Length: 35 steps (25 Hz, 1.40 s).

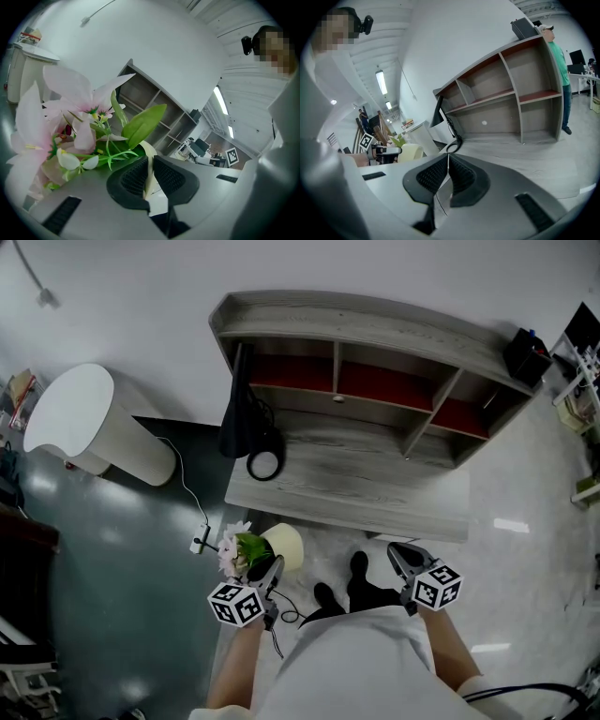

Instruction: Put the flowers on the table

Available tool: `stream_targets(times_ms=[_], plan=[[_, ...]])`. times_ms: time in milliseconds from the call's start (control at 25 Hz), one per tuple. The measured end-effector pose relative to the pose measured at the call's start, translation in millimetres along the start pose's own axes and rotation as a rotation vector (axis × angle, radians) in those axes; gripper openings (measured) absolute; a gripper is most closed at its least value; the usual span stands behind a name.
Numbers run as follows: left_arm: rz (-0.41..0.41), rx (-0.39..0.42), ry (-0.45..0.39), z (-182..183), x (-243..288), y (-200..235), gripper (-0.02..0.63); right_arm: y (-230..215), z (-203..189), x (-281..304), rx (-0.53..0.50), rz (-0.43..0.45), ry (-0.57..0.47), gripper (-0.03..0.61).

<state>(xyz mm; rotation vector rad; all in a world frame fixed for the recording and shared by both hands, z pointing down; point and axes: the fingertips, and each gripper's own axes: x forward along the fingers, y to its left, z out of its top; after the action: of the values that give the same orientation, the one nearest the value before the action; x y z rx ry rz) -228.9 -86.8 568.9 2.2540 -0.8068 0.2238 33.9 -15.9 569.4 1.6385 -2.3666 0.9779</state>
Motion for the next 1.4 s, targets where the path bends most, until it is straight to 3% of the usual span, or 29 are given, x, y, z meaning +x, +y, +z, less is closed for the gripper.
stream_targets(times_ms=[320,960,1400], plan=[[0.046,0.026,0.025,10.7,39.0,3.6,0.052,-25.4,13.3,31.8,0.007,0.049,0.031,0.020],[0.105,0.254,0.159,58.4,180.6,10.6,0.052,-104.7,57.0,75.8,0.035,0.118,0.086,0.020],[0.098,0.388,0.297,58.4,283.4,25.8,0.052,-152.2,55.9,95.8,0.064,0.135,0.158,0.020]])
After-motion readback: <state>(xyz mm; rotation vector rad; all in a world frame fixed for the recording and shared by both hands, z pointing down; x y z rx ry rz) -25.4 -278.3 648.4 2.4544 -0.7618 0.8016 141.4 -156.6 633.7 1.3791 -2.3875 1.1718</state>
